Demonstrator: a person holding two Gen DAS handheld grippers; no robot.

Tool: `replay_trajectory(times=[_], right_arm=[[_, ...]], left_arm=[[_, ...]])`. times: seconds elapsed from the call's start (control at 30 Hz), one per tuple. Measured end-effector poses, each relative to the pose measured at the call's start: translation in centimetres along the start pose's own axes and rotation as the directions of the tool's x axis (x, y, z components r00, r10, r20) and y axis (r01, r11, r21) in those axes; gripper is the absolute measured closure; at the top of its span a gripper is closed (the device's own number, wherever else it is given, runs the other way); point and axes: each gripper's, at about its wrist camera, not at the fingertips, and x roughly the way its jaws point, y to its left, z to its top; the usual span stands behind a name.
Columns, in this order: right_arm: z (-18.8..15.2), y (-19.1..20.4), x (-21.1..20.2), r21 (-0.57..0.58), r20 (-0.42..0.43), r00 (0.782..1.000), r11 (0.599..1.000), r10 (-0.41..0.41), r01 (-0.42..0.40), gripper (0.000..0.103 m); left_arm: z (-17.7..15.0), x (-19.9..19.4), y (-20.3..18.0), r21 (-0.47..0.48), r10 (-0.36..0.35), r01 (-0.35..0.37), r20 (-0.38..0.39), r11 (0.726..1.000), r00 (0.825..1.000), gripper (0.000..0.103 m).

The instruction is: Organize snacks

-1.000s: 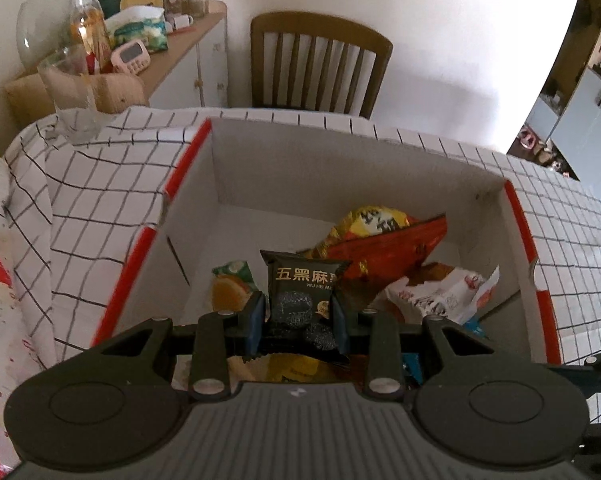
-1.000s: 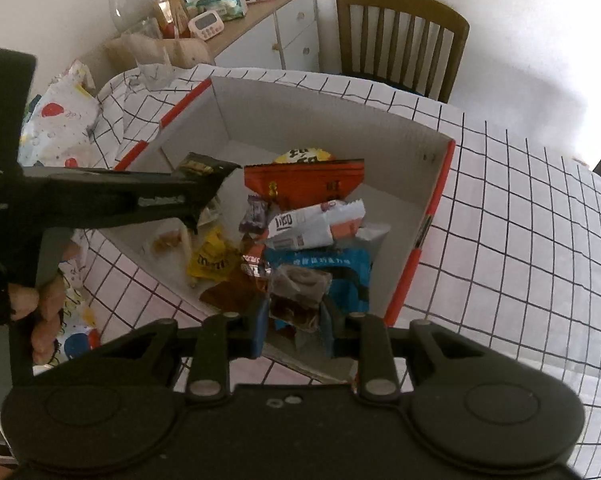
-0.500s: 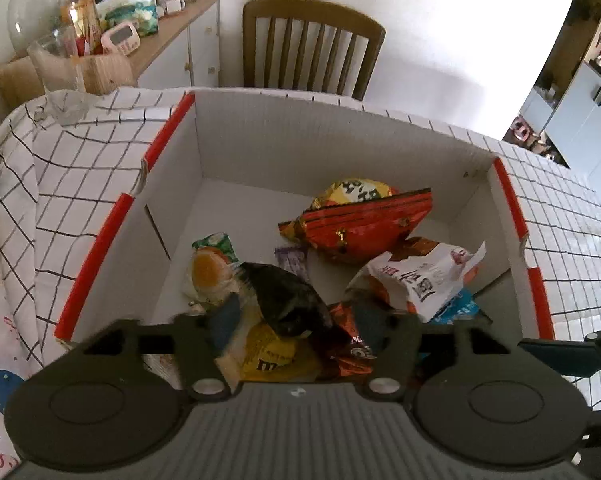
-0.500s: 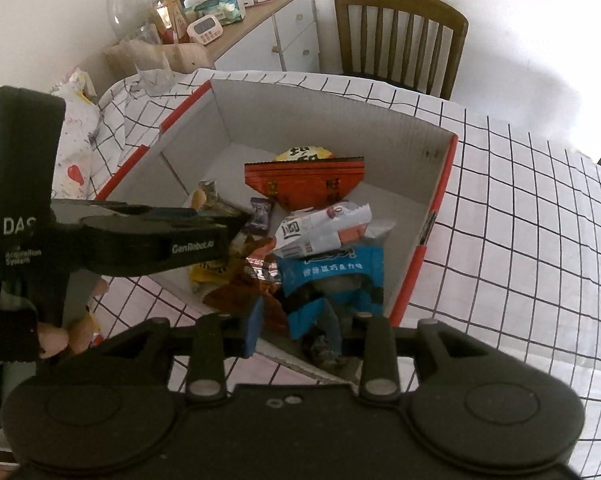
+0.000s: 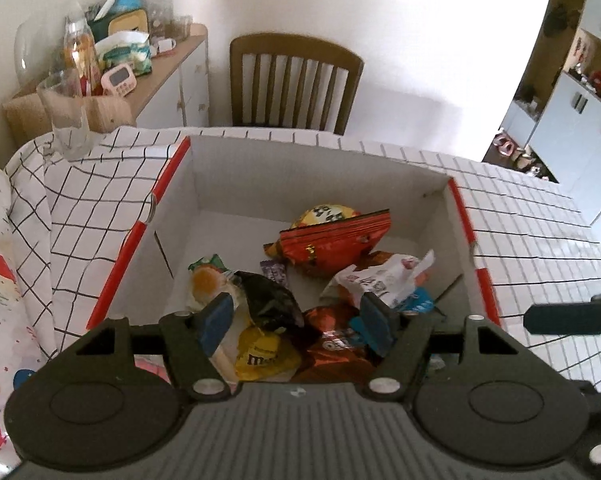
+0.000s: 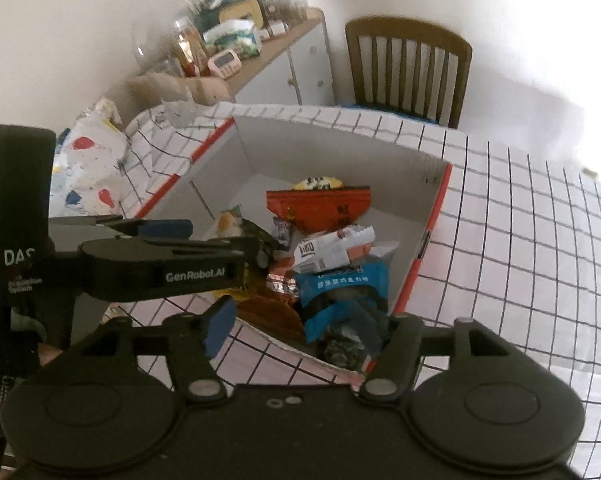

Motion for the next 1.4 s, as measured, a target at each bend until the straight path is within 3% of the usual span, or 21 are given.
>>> replay_trajectory(times=[0.13, 0.2, 0.33, 0.53, 0.73, 1.1, 1.4], right_arm=[[-0.5, -0.1, -2.0, -0.021, 0.045, 0.999, 1.0, 0.01, -0.01, 0.029], [-0.9, -0.3, -3.1, -0.036, 0.074, 0.997, 0.999, 0.015, -0.012, 0.026], [-1.7, -0.5, -5.2, -0.059, 0.14, 0.99, 0.998, 0.004, 0.004, 0.017], [-2.9, -0.9, -7.8, -0.078, 0.237, 0.971, 0.996, -0.015, 0.035, 0.011], [-4.4, -1.7, -10.6, -0.036, 0.335, 0.942, 0.999, -0.022, 0.037, 0.001], [-7.6, -2.7, -14.7, 0.04, 0.453, 0.891, 0.999, -0.043, 0.027, 0.0], [-9.9, -3.4, -15.9, 0.109, 0.464, 0.884, 0.994, -0.048, -0.004, 0.0]], left_arm=[[-0.1, -2.1, -0.9, 0.027, -0.012, 0.011, 0.046, 1.0, 0.999, 0.033], [-0.2, -3.1, -1.3, 0.037, -0.01, 0.008, 0.072, 0.999, 0.997, 0.025], [-0.3, -5.1, -2.0, 0.048, -0.01, 0.004, 0.123, 0.999, 0.992, 0.022], [-0.8, -7.3, -2.6, 0.034, -0.008, 0.002, 0.168, 0.999, 0.986, 0.019], [-1.7, -9.5, -3.2, 0.012, -0.013, 0.011, 0.187, 1.0, 0.982, 0.004], [-3.4, -13.0, -5.0, 0.018, 0.016, -0.019, 0.183, 1.0, 0.983, 0.001], [-4.8, -15.1, -6.4, 0.042, -0.016, 0.01, 0.159, 0.999, 0.987, 0.001]])
